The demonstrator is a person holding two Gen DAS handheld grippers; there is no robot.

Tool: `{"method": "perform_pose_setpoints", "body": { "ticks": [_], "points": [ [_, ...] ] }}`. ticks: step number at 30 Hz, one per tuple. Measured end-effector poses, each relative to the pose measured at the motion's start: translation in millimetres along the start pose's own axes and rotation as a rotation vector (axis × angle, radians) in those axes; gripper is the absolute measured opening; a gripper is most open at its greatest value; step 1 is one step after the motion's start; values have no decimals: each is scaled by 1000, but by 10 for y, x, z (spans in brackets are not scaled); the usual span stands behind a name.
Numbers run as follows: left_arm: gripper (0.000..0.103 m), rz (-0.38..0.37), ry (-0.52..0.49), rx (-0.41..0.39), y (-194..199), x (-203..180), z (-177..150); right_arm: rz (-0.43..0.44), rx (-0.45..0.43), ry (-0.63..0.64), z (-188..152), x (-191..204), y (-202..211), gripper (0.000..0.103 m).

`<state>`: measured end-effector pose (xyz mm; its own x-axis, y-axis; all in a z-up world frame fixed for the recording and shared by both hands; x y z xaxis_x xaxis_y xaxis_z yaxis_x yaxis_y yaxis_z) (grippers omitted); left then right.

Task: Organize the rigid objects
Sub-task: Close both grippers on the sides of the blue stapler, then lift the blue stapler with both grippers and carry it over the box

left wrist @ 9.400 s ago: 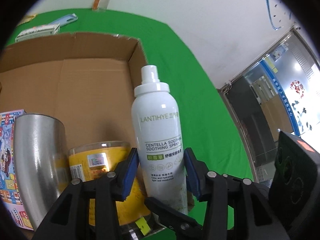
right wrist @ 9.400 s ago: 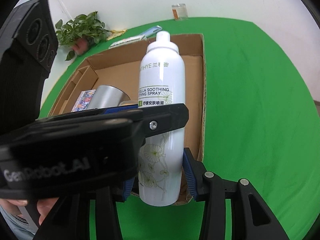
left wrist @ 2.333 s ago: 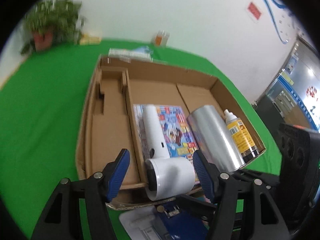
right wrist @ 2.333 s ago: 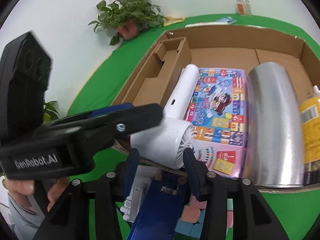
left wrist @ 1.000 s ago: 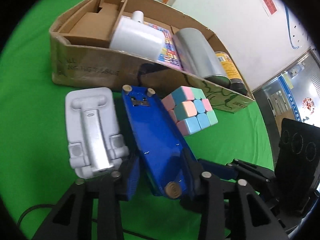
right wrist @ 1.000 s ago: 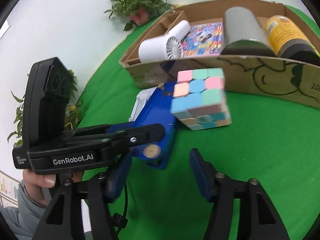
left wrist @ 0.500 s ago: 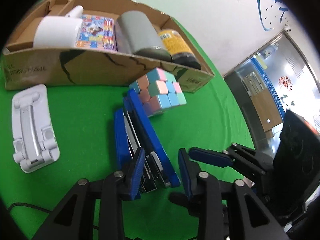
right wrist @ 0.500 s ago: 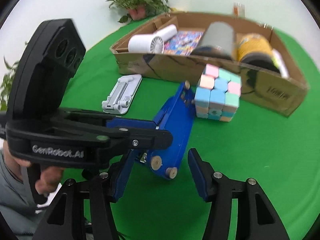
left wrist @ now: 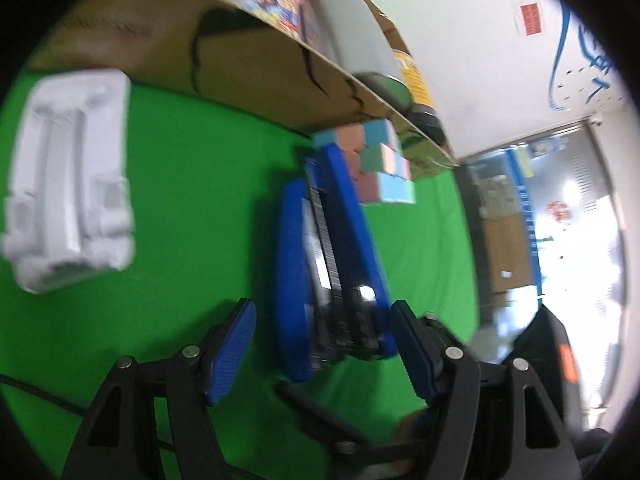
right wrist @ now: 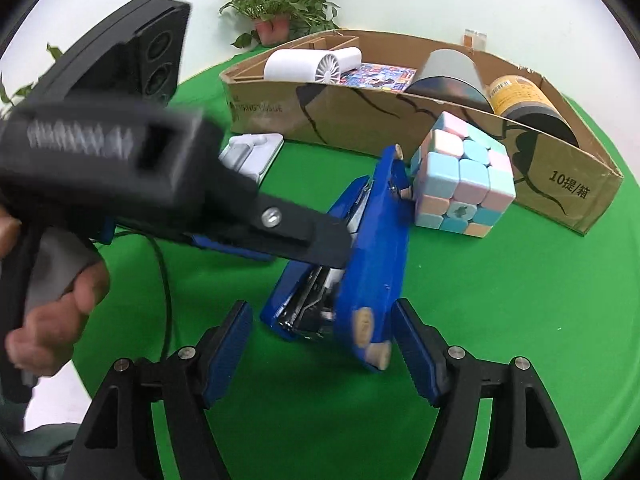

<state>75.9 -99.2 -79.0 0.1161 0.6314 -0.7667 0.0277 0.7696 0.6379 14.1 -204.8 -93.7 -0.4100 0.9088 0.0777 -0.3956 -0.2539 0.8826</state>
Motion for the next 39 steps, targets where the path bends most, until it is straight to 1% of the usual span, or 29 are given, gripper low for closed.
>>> {"method": "perform_pose_setpoints", "body": {
  "ticks": [1, 2, 4, 6, 7, 12, 14, 16, 18, 19, 21, 23, 24, 25, 26, 28, 29, 31, 32, 33, 35, 36, 37, 39],
  "points": [
    [69, -15, 0, 16, -53, -17, -16, -11, 6, -1, -12, 1, -34, 70],
    [68, -13, 1, 27, -100, -21, -28, -24, -7, 9, -20, 8, -25, 71],
    [69, -5, -17, 25, -144, -54, -55, -44, -12, 27, -37, 38, -32, 71],
    [69, -13, -11, 19, -156, -67, -59, -66, -24, 25, -45, 15, -13, 66],
    [69, -16, -12, 16, -162, -69, -77, -88, -34, 19, -50, -15, 2, 57],
    [69, 2, -13, -12, -138, -107, -100, -58, -38, 0, -44, -52, 48, 55],
    [70, 24, -36, -30, -37, -207, -103, 14, -28, -71, -16, -144, 74, 54],
    [70, 48, -63, -40, 17, -308, -117, 130, -27, -164, 12, -270, 117, 53],
    [70, 54, -82, -48, 68, -390, -120, 240, -27, -241, 17, -389, 141, 53],
    [70, 44, -90, -50, 80, -427, -115, 294, -27, -278, 7, -451, 147, 53],
    [70, -3, -100, -41, 75, -479, -118, 394, -24, -346, -23, -574, 161, 53],
    [70, -37, -112, -32, 41, -515, -119, 452, -23, -394, -73, -684, 187, 53],
    [70, -67, -120, -24, 12, -537, -124, 462, -20, -407, -117, -713, 213, 53],
    [70, -80, -120, -21, 3, -549, -119, 451, -16, -414, -144, -750, 243, 55],
    [70, -91, -115, -13, -36, -563, -121, 415, -13, -420, -170, -787, 268, 56],
    [70, -103, -108, -9, -119, -567, -98, 307, -20, -414, -204, -861, 334, 62],
    [70, -104, -108, -11, -144, -557, -89, 258, -30, -412, -252, -907, 380, 68],
    [70, -104, -105, -8, -201, -534, -68, 162, -68, -392, -320, -976, 510, 72],
    [70, -100, -103, -9, -217, -539, -68, 120, -94, -359, -323, -974, 606, 72],
    [70, -92, -95, -14, -228, -517, -50, 104, -104, -337, -302, -1012, 613, 73],
    [70, -71, -80, -28, -222, -485, -13, 77, -123, -274, -308, -959, 689, 79],
    [71, -49, -75, -42, -204, -462, 8, 76, -126, -259, -353, -1002, 791, 79],
    [71, -29, -75, -55, -170, -435, -22, 68, -124, -239, -342, -977, 782, 81],
    [70, 58, -85, -107, -89, -389, 5, 45, -114, -229, -349, -979, 776, 81]
  ]
}}
Point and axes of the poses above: each gripper's, at about its wrist camera, not at the fingertips, and y roughly against the way its jaws point, x to its left, z to its top, the point moved 4 cm from there along -y, roughly the way its jaws point, and after that the axes turned 6 degrees about x, right-handed, at the moved point
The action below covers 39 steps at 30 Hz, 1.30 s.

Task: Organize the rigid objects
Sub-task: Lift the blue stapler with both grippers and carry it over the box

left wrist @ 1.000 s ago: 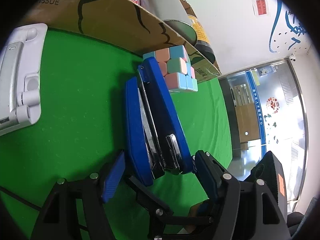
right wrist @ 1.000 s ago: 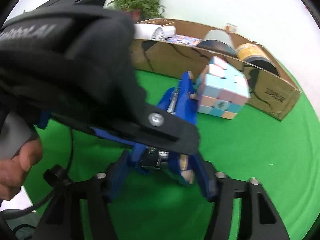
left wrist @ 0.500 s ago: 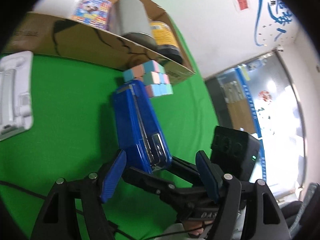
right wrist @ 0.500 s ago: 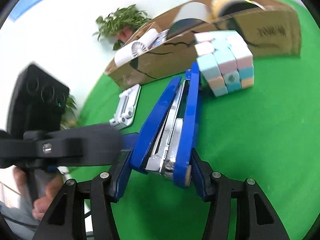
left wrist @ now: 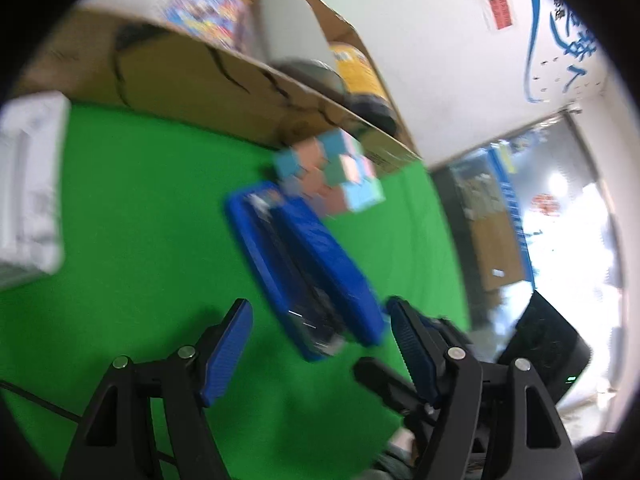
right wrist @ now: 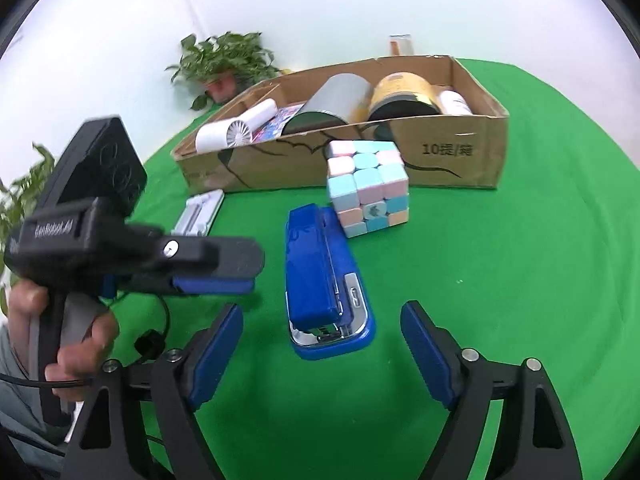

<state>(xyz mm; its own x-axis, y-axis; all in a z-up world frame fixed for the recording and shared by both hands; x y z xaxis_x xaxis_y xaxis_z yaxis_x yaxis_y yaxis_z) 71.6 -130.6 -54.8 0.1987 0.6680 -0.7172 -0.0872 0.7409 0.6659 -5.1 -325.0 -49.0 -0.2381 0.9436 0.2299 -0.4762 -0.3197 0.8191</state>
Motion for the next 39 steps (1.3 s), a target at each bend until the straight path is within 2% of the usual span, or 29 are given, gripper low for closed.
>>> {"method": "perform_pose_setpoints", "body": {
  "ticks": [1, 2, 4, 6, 8, 9, 10, 12, 14, 16, 19, 24, 27, 29, 32, 34, 39],
  "points": [
    [73, 32, -17, -42, 65, 7, 16, -13, 4, 5, 14, -2, -23, 81],
    [81, 79, -33, -78, 122, 6, 23, -32, 10, 16, 34, 2, -68, 81],
    [82, 221, -87, -182, 263, -20, 20, -98, 28, 57, 64, 79, -266, 81],
    [82, 265, -129, -201, 296, -42, 3, -135, 50, 111, 81, 174, -510, 81],
    [82, 281, -120, -156, 244, -18, -16, -134, 66, 151, 59, 217, -606, 79],
    [82, 270, -98, -118, 198, 5, -30, -143, 77, 170, 29, 238, -649, 78],
    [82, 251, -80, -89, 171, 41, -38, -151, 89, 184, 10, 235, -707, 73],
    [82, 174, -24, -8, 67, 105, -85, -156, 71, 205, -21, 264, -708, 66],
    [82, 123, -2, 31, -3, 119, -144, -155, 74, 195, -26, 276, -695, 57],
    [82, 81, 6, 47, -33, 108, -168, -146, 76, 173, -24, 268, -696, 57],
    [82, 7, 40, 73, -63, 110, -183, -90, 81, 94, 6, 252, -648, 57],
    [81, -74, 89, 92, -90, 165, -221, 79, 132, -59, 58, 246, -650, 57],
    [81, -98, 101, 103, -125, 178, -233, 153, 164, -90, 61, 319, -679, 57],
    [73, -121, 112, 107, -145, 211, -253, 159, 173, -81, 53, 377, -699, 57],
    [65, -90, 113, 94, -161, 222, -293, 164, 181, -76, 53, 449, -713, 57],
    [64, -87, 109, 87, -139, 203, -323, 169, 183, -84, 76, 480, -743, 56],
    [63, -21, 55, 54, -60, 125, -328, 179, 171, -66, 90, 565, -735, 56]
  ]
}}
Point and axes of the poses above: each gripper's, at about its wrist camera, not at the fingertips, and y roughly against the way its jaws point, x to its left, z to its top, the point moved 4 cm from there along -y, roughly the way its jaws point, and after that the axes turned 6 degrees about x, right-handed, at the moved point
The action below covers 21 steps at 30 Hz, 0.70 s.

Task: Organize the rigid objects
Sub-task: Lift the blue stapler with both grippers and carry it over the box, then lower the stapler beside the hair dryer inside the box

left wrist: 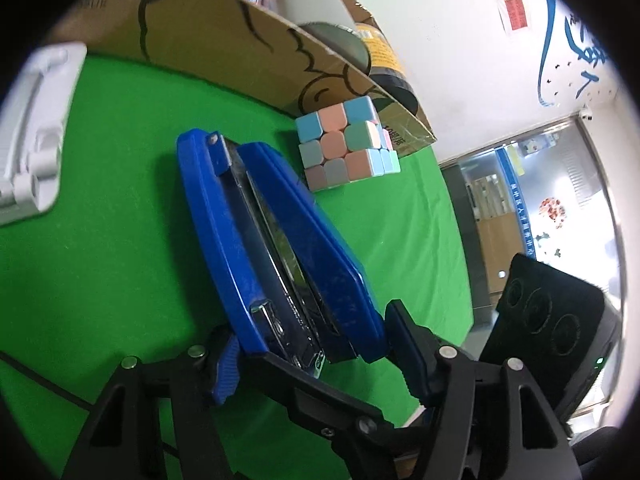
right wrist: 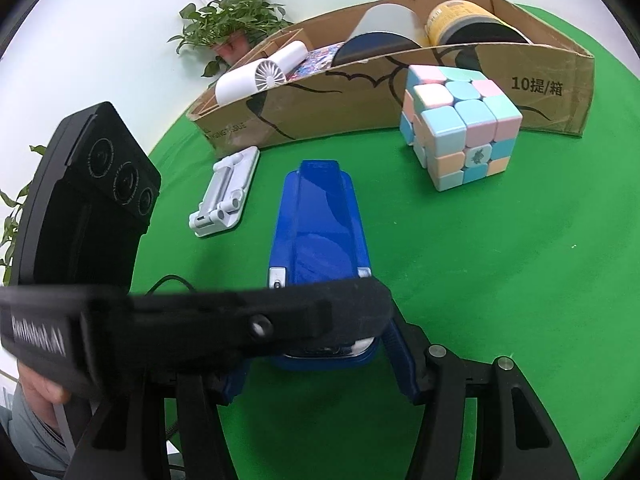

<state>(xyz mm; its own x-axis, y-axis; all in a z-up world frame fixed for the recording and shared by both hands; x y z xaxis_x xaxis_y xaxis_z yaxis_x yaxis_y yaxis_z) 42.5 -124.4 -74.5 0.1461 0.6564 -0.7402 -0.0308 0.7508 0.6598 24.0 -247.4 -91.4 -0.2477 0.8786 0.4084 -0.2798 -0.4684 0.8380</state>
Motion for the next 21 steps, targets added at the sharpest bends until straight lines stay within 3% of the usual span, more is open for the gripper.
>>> {"method": "perform_pose_setpoints", "body": {
  "ticks": [14, 21],
  "points": [
    [62, 45, -134, -94, 410, -337, 354, -3, -134, 64, 364, 307, 343, 55],
    [62, 69, -213, -140, 631, -544, 743, -18, -218, 98, 763, 458, 563, 55]
  ]
}}
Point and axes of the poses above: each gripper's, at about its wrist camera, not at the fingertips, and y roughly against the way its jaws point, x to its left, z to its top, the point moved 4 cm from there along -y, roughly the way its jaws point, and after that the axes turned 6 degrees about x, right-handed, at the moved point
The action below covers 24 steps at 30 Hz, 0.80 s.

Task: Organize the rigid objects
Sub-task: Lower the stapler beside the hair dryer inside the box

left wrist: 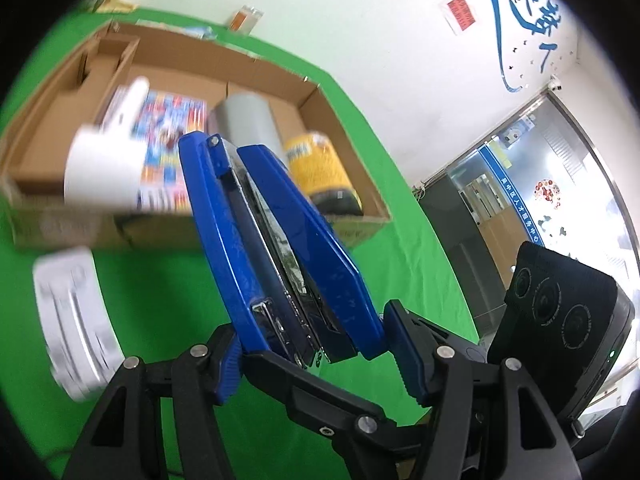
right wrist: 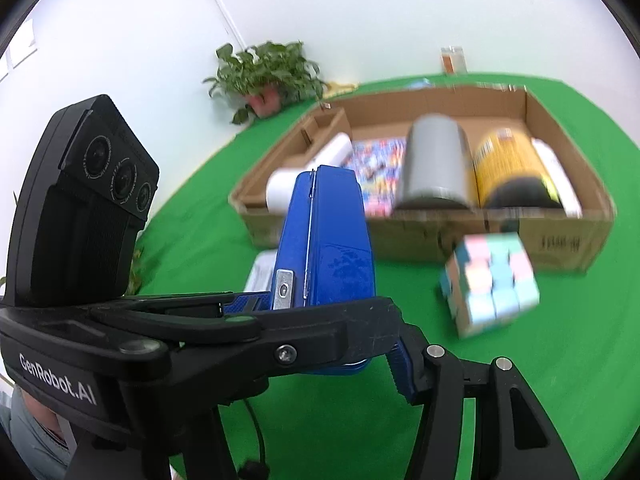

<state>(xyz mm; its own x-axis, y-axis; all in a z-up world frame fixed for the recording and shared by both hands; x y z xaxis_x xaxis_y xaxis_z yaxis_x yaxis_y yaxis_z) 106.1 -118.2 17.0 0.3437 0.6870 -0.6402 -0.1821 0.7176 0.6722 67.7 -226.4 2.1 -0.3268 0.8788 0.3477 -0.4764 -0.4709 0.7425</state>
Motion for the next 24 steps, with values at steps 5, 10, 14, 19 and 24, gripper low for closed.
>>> {"method": "perform_pose_setpoints", "body": {
  "ticks": [5, 10, 14, 19, 24],
  "points": [
    [62, 10, -28, -5, 44, 62, 363, -10, -32, -7, 395, 3, -47, 55],
    [62, 9, -27, 25, -7, 195, 668, -16, -28, -31, 753, -68, -223, 55],
    [62, 4, -2, 66, -107, 342, 861, -21, -3, -72, 949, -150, -403, 55],
    [62, 5, 24, 118, -204, 522, 993, -18, 34, -131, 1107, -236, -682, 55],
    [63, 41, 22, 180, -348, 581, 1026, -22, 58, -174, 1108, -308, -843, 55]
  ]
}}
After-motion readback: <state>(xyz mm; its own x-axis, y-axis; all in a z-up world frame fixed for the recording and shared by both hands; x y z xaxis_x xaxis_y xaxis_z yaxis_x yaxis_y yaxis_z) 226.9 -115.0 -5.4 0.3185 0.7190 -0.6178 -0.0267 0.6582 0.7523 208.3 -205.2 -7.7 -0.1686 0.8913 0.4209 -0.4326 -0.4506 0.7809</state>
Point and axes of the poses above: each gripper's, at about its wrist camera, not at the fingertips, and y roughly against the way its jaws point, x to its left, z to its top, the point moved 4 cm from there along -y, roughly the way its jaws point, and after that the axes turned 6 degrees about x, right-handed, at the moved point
